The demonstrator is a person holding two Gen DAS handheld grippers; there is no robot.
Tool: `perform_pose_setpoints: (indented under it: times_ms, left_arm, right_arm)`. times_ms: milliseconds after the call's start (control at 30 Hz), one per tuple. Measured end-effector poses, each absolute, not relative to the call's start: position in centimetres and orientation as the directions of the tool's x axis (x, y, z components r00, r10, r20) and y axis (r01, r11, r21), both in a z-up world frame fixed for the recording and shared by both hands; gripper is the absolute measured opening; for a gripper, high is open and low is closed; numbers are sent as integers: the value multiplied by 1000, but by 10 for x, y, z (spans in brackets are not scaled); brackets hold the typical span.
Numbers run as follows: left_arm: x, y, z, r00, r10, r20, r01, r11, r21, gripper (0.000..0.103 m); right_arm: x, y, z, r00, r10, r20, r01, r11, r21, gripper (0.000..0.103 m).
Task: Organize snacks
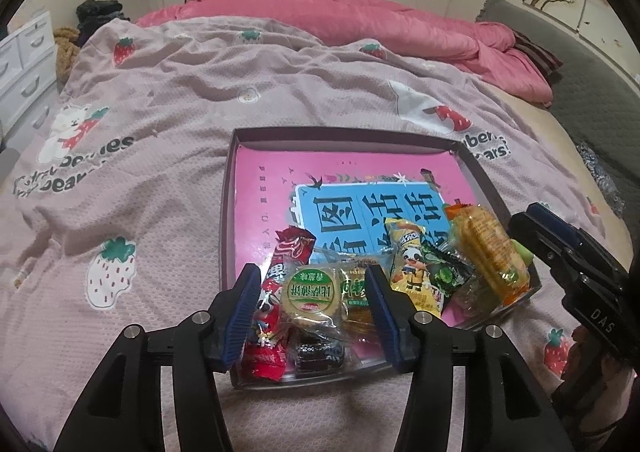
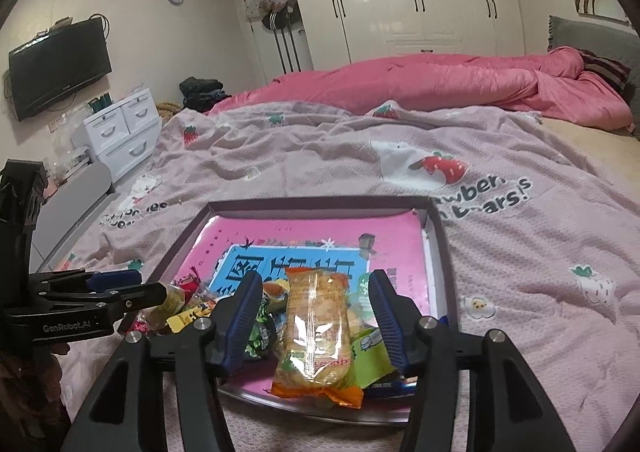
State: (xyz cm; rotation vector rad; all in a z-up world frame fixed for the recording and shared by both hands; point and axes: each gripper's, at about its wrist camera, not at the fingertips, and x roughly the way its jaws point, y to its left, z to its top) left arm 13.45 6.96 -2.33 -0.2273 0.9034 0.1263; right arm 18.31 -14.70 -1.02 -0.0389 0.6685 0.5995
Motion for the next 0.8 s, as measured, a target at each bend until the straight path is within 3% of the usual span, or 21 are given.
perform_pose_setpoints:
  times_ms: [300, 800]
  left_arm:
    - [119, 65, -2, 639, 24, -768, -204, 969, -139, 69]
    - [76, 36, 21, 652, 26, -758, -171, 979, -114, 69]
  right_arm:
    - [166, -166, 14, 665, 510, -545, -515, 842, 159, 65]
    - [121, -180, 26, 698, 443, -562, -469, 876, 107, 70]
